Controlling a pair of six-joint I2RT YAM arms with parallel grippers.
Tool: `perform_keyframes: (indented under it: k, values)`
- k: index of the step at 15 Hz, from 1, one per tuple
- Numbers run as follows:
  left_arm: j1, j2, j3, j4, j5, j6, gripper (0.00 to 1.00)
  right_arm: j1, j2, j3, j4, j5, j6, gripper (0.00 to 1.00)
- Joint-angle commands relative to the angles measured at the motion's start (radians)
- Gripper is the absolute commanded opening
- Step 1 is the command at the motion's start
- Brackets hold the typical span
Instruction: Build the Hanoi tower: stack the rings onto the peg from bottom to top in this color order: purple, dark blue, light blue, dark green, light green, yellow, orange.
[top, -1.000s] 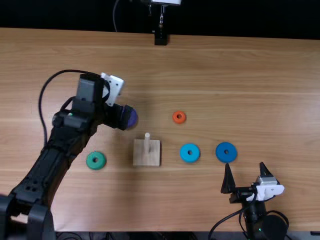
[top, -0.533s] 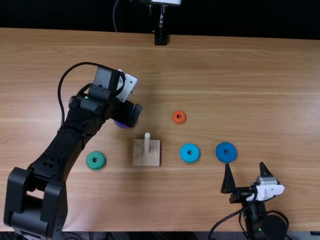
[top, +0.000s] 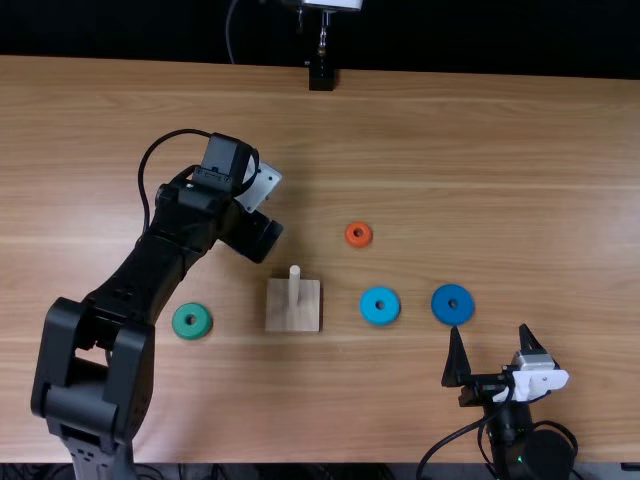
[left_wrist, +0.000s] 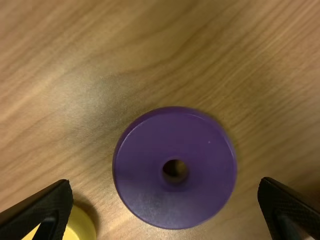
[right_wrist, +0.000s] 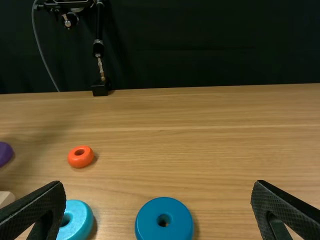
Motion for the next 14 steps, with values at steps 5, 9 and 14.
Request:
perform_keyframes:
  k: [5,9,14]
  values:
    - [-0.016,0.066,0.038,0.004,0.005,0.020,1.00,-0.005,-0.013,-0.010,-0.004,-0.002,-0.002,1.00]
    - [-0.039,0.097,0.048,0.010,0.007,0.019,1.00,-0.005,-0.013,-0.010,-0.002,-0.002,-0.002,1.00]
    - [-0.047,0.114,0.046,0.014,0.007,0.022,1.00,-0.005,-0.013,-0.010,-0.002,-0.002,-0.002,1.00]
